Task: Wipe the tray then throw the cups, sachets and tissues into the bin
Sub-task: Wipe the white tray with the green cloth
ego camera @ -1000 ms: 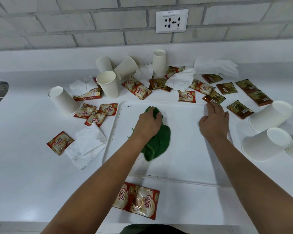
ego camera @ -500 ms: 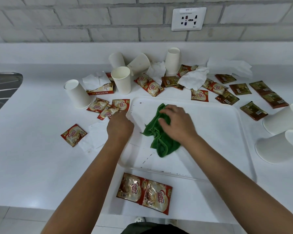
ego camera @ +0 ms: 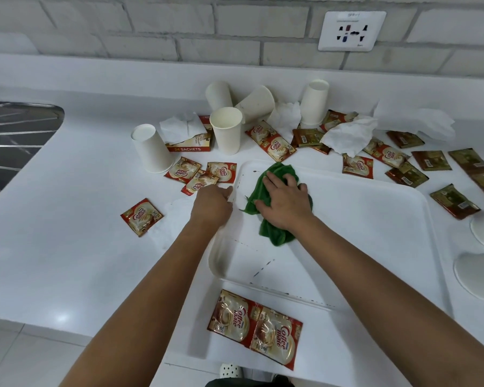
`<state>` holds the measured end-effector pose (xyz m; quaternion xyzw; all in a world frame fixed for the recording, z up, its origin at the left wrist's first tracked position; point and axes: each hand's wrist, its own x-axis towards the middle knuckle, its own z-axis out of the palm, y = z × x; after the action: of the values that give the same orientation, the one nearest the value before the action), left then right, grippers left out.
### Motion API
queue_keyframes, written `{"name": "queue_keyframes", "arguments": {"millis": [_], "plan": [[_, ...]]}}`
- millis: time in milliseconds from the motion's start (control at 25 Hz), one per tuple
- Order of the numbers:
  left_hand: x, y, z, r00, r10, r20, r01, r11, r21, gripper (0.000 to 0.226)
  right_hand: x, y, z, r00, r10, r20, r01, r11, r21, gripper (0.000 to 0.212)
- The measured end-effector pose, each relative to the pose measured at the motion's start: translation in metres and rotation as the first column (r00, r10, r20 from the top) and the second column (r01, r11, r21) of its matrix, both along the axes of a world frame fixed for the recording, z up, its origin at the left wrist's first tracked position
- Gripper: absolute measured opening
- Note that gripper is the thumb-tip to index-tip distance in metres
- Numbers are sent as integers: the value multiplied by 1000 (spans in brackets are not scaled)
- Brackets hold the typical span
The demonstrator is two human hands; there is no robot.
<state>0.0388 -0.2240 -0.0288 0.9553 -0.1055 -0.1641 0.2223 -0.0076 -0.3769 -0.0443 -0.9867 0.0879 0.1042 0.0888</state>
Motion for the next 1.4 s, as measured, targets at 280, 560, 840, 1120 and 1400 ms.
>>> {"name": "queue_keyframes", "arguments": {"millis": [280, 560, 840, 1120, 1400], "plan": [[4, 3, 0, 998, 16, -56, -21, 997, -78, 43, 29, 11, -2, 1000, -3, 29, 1, 998, 64, 65], [6, -2, 1, 993, 65, -97, -81, 982, -173, 41, 33, 4, 2, 986, 129, 106, -149, 964, 220, 54], [-2, 3, -2, 990, 98, -105, -119, 968, -219, 40, -10, 0, -9, 948, 139, 285, -246, 890, 385, 19], [2, 4, -5, 988, 86, -127, -110, 975, -195, 40, -4, -2, -9, 972, -8, 235, -58, 961, 272, 56], [2, 4, -7, 992, 73, -106, -92, 979, -183, 40, 13, 2, -4, 983, 166, 77, -178, 964, 197, 54]]}}
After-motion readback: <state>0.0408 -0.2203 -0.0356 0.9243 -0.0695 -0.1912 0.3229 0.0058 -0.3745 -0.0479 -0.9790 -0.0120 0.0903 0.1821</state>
